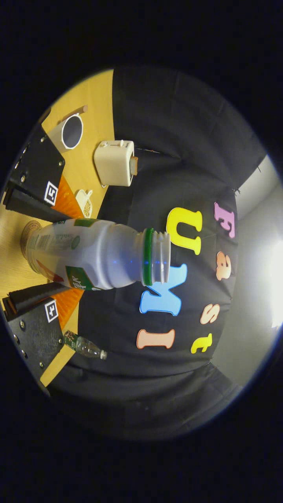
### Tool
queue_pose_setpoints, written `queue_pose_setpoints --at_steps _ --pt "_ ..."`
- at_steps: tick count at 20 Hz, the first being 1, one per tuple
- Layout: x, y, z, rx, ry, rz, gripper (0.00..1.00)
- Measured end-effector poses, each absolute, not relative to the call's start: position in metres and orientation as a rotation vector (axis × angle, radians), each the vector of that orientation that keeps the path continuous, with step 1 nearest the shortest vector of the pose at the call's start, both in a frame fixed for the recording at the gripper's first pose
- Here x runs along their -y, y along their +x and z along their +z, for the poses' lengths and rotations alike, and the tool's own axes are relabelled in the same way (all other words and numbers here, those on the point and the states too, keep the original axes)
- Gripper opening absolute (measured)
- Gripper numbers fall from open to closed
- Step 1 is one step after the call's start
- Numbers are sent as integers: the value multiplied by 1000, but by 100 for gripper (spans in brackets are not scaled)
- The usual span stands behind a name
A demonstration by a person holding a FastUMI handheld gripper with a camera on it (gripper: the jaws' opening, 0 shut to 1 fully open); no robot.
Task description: Take the bottle from table, then pour the juice into the cup, finally place the bottle on the coaster
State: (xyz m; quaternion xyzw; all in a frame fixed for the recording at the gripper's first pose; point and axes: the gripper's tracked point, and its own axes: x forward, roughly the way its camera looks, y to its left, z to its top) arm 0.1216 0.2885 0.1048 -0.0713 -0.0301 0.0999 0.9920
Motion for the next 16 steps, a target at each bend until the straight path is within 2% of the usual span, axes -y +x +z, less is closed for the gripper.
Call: queue_pose_setpoints --at_steps 16 --pt "-303 147 108 22 -180 214 72"
